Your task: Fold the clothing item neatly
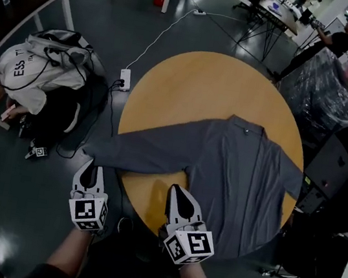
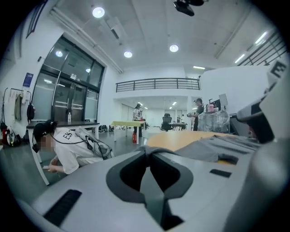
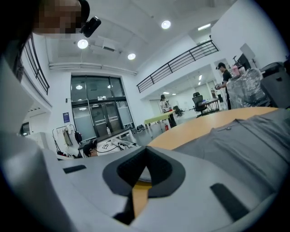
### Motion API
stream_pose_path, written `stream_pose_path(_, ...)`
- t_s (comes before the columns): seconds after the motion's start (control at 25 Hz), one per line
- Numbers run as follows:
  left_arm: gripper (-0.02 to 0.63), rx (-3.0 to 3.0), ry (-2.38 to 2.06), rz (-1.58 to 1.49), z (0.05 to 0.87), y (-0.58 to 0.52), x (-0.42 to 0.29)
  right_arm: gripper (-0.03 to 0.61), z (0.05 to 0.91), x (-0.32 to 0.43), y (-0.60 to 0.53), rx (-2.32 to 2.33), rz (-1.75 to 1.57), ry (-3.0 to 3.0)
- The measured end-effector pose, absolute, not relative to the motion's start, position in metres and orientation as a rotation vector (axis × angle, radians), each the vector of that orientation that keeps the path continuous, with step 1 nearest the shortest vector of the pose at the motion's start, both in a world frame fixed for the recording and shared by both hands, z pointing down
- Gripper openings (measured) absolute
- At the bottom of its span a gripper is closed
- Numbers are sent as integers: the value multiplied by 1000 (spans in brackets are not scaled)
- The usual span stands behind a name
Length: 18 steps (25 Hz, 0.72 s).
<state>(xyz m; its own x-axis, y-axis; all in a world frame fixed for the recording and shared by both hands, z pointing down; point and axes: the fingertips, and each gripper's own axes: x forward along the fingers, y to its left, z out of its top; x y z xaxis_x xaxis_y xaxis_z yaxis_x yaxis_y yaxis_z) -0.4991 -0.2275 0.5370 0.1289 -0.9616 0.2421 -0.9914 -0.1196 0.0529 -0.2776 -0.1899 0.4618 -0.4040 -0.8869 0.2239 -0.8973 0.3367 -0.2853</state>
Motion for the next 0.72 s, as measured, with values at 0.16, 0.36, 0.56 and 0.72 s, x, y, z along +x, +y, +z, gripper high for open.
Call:
stream_pose_path(0.16,38,2245,-1936,98,494,-230,-468,-12,451,-236,-180,1739,558,-2554)
stream_pose_path(0.36,38,2265,-2025,55,456,-226,-421,-12,446,-172,-162,1698,558,-2558)
stream_pose_path(0.56,38,2287,-2050,28,431,-220,-355,-12,439,-91,-151,1754,573,-2544)
stream_pose_path(0.72,38,2333,-2036,22,417,-219,-295,-12,430,-28,-140,1800,559,-2541)
